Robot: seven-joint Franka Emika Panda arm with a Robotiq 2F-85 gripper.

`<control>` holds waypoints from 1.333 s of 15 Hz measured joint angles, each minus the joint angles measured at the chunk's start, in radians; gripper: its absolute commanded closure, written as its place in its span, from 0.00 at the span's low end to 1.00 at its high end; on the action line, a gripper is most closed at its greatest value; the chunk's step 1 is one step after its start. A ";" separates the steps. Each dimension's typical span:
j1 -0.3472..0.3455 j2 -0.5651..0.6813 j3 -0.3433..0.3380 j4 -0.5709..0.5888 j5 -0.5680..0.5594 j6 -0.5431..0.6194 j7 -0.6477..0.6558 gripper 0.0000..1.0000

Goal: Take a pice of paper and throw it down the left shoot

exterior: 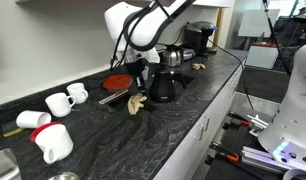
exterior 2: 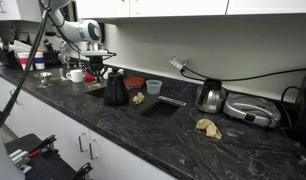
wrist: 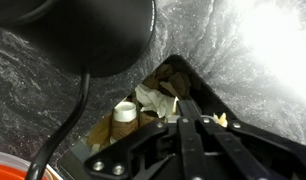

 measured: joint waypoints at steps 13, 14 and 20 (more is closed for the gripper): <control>-0.003 0.043 -0.012 0.095 0.077 -0.039 0.005 0.00; -0.006 0.027 -0.003 0.105 0.133 -0.069 -0.013 0.08; -0.013 0.011 0.019 0.096 0.230 -0.123 -0.057 0.00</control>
